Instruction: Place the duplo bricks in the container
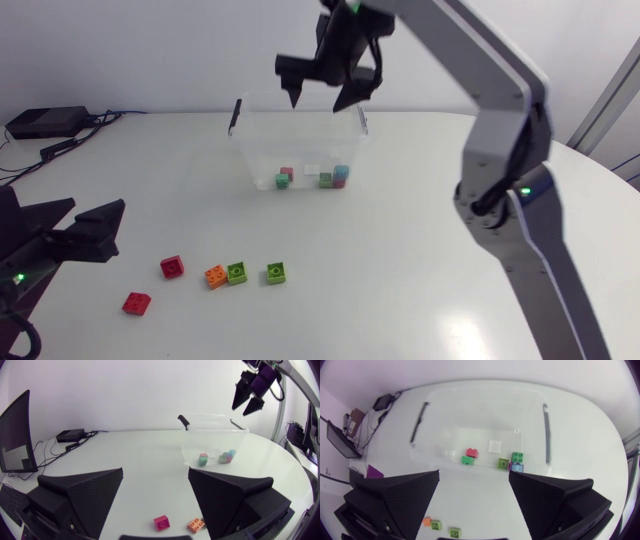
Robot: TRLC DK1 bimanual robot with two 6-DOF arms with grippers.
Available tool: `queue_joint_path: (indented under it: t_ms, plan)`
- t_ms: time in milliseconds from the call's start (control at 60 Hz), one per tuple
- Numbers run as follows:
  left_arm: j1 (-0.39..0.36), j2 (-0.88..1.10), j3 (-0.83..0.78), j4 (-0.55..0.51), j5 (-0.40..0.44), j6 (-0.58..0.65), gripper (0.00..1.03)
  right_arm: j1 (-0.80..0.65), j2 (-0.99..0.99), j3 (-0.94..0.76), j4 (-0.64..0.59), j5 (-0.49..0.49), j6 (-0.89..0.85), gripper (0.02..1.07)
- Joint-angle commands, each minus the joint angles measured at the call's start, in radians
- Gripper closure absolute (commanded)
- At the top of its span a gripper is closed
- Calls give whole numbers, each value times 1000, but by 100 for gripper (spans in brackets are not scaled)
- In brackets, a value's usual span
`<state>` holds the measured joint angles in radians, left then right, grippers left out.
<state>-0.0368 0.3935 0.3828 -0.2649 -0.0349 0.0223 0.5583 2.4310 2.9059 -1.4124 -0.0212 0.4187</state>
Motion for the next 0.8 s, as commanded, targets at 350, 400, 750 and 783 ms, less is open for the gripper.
queue_joint_path:
  t_ms: [350,400,750,783]
  plan:
    - [-5,137,122,-76,1,-21,12,58,-303,-536,-33,44,71,6]
    - [8,191,154,-88,1,-25,12,86,-319,-593,-39,61,68,6]
    - [-44,553,317,-183,92,34,22,267,-556,-1228,343,46,31,6]
    - [-29,578,321,-180,128,45,27,272,-569,-1261,374,27,20,6]
